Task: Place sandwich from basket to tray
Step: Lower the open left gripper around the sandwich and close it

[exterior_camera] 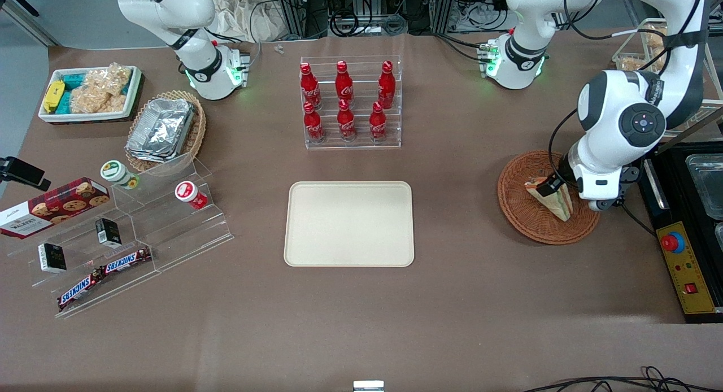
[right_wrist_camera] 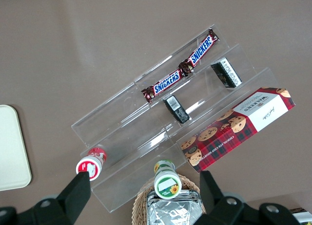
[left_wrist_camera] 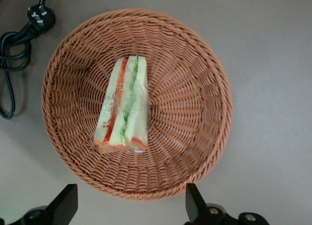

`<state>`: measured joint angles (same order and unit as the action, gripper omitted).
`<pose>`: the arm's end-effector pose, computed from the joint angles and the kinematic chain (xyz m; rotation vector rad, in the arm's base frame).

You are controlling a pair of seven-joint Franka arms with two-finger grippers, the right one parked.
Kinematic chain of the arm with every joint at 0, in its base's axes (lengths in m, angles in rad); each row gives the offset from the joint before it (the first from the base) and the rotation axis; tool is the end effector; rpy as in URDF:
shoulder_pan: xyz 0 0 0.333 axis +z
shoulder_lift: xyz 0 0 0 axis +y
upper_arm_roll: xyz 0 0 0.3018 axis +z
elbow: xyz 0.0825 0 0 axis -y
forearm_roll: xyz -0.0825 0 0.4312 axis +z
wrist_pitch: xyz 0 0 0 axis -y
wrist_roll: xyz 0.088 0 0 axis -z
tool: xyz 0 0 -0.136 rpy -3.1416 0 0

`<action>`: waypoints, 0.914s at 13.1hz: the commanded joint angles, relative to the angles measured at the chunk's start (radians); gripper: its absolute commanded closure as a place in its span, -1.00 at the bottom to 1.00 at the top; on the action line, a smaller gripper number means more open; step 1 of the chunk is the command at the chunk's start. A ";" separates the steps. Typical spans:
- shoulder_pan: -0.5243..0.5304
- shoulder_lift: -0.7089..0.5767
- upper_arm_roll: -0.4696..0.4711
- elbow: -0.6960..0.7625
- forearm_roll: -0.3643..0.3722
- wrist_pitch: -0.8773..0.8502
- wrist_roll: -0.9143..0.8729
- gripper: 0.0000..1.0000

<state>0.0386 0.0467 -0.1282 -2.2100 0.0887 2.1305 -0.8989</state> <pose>0.5511 -0.0437 0.2757 -2.8075 -1.1168 0.1198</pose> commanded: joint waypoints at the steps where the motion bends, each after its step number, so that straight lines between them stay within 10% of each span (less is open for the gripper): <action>1: 0.036 0.030 -0.004 -0.019 0.017 0.061 -0.044 -1.00; 12: 0.053 0.136 0.058 -0.089 0.019 0.259 -0.077 -1.00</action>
<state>0.0917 0.1662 -0.0705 -2.2712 0.0904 2.3351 -0.9548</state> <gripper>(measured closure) 0.000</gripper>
